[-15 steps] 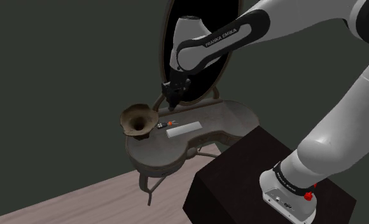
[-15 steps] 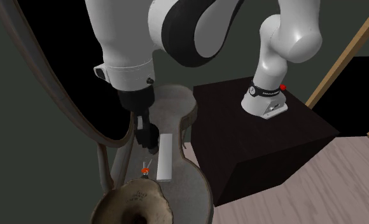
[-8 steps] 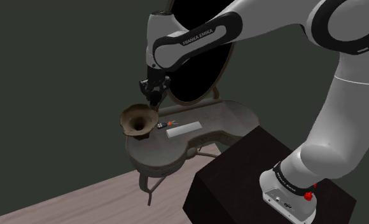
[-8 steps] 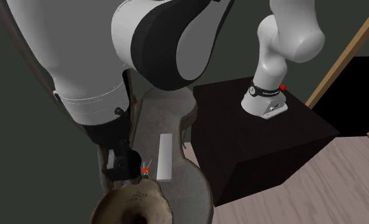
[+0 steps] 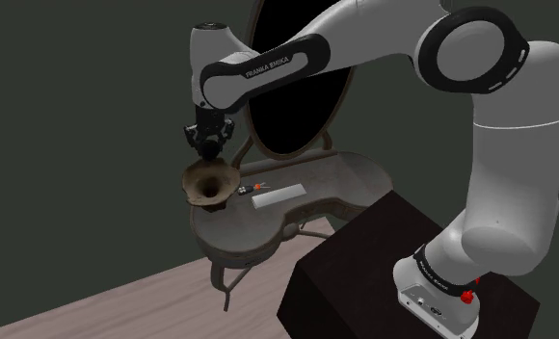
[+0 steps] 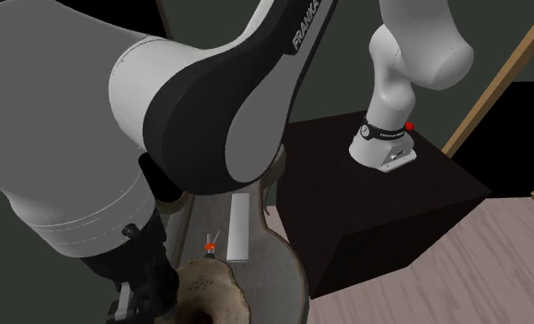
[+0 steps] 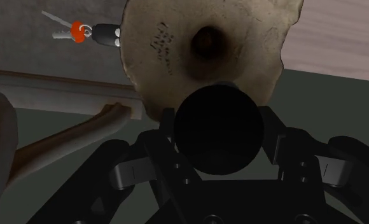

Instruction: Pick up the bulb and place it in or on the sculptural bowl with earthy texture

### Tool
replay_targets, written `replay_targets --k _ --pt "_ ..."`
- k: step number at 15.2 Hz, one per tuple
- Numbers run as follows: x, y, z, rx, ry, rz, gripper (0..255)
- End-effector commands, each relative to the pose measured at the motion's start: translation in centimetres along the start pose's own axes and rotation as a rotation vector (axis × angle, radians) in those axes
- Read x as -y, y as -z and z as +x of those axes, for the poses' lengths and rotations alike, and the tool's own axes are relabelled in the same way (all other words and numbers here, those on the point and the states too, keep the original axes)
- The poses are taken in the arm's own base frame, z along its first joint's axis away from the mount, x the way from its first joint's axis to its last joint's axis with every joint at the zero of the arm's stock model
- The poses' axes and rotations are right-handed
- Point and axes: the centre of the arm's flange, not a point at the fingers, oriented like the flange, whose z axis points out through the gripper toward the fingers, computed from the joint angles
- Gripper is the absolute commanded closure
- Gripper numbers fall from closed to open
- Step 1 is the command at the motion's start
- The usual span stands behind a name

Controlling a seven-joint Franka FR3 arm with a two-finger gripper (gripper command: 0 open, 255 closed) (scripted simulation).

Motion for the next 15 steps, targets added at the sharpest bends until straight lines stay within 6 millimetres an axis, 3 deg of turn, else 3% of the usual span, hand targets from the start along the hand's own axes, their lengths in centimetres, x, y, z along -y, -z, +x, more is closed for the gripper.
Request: replay_targets --k 1,10,15 --pt "0.1 -1.0 0.1 -0.001 0.0 0.0 255" --pt "-0.4 -5.8 0.0 -0.001 0.0 0.0 255" --pt "-0.4 -5.8 0.0 -0.001 0.0 0.0 255"
